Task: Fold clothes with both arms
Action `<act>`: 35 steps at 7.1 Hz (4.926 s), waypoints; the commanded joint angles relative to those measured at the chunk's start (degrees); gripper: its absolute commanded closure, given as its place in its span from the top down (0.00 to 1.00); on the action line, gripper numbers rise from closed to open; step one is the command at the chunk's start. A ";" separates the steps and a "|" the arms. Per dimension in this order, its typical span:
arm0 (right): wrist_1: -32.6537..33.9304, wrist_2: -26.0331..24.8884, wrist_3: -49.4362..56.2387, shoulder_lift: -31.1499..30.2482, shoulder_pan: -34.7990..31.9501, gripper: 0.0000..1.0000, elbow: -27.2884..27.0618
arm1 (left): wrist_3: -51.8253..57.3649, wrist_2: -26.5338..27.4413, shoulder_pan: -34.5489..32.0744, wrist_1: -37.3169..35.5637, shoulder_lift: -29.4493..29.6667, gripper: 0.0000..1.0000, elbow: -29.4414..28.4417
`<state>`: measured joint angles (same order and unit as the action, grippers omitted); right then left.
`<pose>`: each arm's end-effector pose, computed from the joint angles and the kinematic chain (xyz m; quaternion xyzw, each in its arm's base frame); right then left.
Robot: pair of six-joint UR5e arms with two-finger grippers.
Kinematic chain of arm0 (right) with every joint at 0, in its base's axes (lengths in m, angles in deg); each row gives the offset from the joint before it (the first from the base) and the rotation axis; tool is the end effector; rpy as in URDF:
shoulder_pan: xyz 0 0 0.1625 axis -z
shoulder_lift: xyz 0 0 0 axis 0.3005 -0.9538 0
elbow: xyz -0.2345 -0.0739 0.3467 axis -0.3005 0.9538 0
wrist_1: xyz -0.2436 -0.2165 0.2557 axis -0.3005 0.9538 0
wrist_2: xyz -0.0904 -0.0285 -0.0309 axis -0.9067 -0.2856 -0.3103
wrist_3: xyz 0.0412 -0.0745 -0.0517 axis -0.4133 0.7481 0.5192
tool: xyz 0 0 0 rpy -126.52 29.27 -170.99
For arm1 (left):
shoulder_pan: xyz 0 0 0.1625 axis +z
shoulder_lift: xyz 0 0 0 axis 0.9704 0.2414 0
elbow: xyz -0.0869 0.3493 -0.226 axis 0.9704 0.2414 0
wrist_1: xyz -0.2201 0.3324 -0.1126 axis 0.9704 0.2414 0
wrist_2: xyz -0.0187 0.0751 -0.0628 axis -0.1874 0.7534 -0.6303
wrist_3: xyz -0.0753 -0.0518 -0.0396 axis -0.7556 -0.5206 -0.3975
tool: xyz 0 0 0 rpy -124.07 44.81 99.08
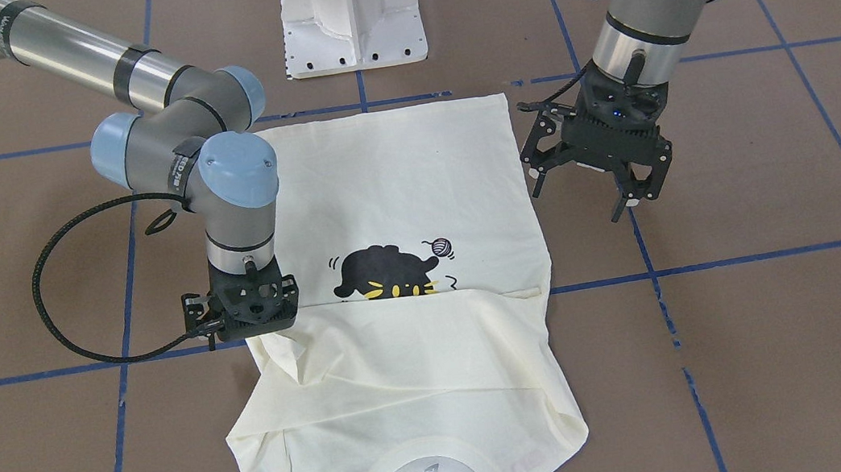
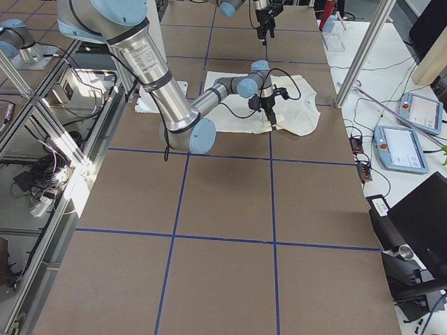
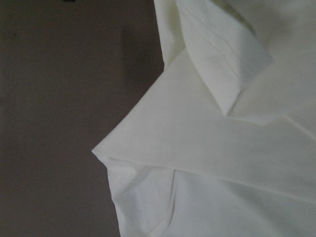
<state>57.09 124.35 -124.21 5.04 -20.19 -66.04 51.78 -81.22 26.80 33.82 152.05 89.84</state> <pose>-0.5143 -0.5629 0.3193 0.1693 -0.2185 -0.0408 0.9602 0.3323 -0.5325 0.2200 0.2772 0.4102 0.1606 0.8539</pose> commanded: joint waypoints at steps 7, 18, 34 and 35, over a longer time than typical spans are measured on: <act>-5.00 11.76 -16.21 -7.75 -4.44 1.00 -14.94 | 0.32 0.31 0.45 0.96 -1.00 1.00 1.57; -26.63 -19.27 -57.65 -48.11 29.85 0.98 -50.15 | -63.65 30.37 41.13 4.13 -26.04 0.74 19.70; -26.71 -20.32 -57.56 -48.20 29.76 0.99 -49.88 | -59.62 30.90 41.50 4.13 -21.83 0.00 10.63; -26.71 -20.41 -57.47 -48.20 29.76 0.99 -49.88 | -59.62 30.90 41.50 4.04 -21.83 0.00 10.46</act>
<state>30.38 104.04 -181.75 -43.16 9.58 -115.93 -7.87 -50.36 68.31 37.94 130.18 100.42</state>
